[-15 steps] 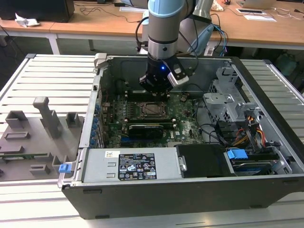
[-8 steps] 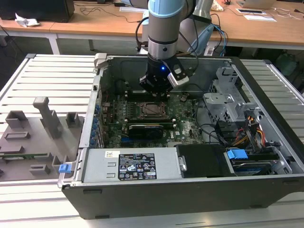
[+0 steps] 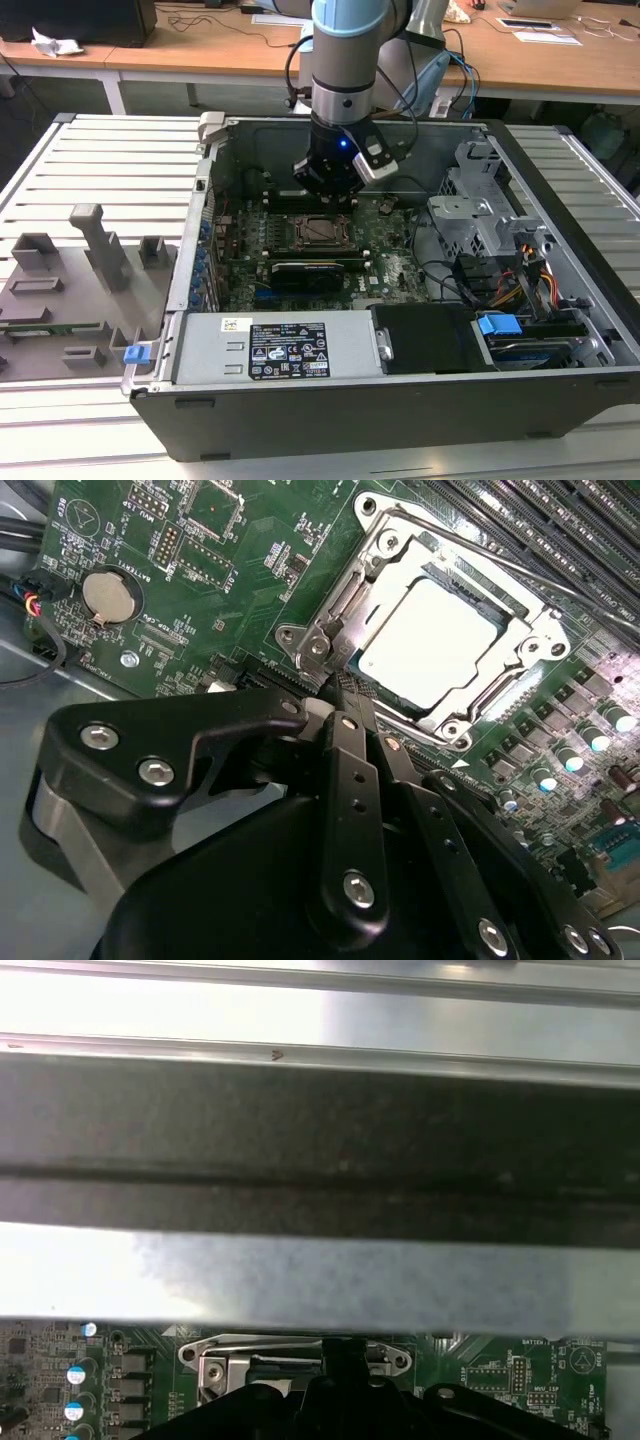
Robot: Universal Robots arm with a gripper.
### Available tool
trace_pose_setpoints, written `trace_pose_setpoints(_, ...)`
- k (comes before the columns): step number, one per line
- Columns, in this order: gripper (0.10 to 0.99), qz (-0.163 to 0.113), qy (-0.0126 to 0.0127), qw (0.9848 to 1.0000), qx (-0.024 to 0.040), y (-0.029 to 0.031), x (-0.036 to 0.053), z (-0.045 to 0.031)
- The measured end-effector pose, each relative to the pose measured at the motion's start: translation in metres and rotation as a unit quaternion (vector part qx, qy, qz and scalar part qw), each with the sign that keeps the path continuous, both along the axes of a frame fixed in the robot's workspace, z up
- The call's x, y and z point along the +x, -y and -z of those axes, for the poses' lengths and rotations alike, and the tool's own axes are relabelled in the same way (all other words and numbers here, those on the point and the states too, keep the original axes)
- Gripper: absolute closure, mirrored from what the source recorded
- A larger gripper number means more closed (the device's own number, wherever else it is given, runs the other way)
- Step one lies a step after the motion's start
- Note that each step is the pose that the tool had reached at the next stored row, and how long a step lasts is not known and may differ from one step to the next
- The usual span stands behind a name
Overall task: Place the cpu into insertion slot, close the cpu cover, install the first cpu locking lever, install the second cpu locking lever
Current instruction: 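Install the second cpu locking lever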
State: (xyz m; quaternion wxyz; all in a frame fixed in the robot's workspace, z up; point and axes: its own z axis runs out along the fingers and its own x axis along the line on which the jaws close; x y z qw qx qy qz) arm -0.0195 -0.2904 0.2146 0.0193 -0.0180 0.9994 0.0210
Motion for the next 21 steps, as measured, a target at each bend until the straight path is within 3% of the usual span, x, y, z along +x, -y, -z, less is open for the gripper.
trace_pose_setpoints(7, 0.98, 0.0, 0.0, 1.0, 0.0001, 0.0, 0.0, -0.0047)
trace_pose_setpoints(21, 0.98, 0.001, 0.0, 1.0, -0.0002, 0.0027, 0.0, -0.0039)
